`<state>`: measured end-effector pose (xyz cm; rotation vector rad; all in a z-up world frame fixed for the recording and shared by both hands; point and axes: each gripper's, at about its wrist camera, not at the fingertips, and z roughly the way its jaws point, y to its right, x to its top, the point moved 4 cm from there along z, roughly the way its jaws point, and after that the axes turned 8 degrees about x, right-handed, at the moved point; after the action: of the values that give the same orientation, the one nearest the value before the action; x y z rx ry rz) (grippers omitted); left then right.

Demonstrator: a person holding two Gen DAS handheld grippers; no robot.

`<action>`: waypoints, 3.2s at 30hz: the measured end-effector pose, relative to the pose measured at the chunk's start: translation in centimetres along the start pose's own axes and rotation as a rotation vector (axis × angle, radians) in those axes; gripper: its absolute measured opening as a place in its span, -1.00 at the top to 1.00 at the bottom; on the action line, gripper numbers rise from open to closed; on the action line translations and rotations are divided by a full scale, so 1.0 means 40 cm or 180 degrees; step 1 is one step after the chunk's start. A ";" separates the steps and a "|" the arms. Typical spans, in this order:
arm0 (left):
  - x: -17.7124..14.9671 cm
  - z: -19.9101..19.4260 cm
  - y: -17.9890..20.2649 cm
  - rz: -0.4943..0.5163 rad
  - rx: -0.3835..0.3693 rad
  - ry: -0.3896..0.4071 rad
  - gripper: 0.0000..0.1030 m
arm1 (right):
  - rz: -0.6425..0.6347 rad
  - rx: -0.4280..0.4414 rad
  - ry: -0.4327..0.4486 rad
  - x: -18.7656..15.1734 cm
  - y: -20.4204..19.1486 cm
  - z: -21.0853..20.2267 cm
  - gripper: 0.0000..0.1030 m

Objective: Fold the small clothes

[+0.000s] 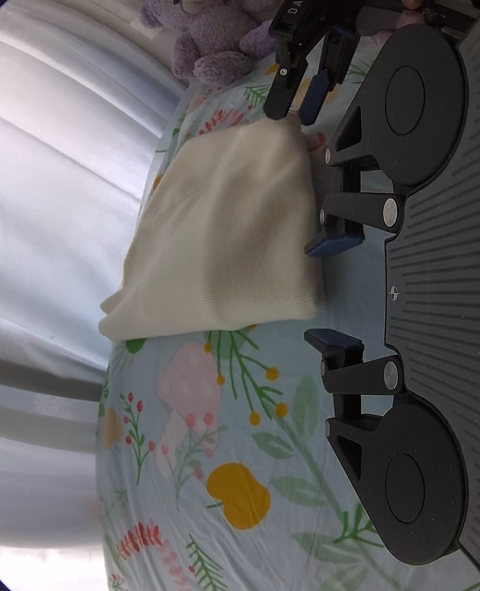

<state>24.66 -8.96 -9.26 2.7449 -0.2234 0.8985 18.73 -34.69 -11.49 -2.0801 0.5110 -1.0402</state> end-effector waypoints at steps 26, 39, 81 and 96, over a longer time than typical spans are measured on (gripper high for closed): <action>0.128 -0.006 -0.023 -0.0191 0.0258 0.0389 0.06 | -0.1310 -0.0479 0.0333 0.065 -0.118 0.040 0.32; 0.121 0.140 0.038 0.0157 0.0197 0.0162 -0.20 | -0.2353 -0.0741 0.0011 0.006 -0.076 0.204 0.50; 0.190 0.253 -0.077 -0.0690 -0.0827 -0.0372 -0.29 | 0.0078 0.0011 -0.0401 0.210 0.173 0.117 -0.26; 0.228 0.295 -0.056 -0.0773 -0.0809 -0.0289 0.13 | 0.0014 0.0251 -0.0677 0.236 0.127 0.262 0.16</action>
<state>39.04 -10.71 -13.43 2.5101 -0.0166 0.6351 32.64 -39.26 -14.71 -2.0879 0.3616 -0.8111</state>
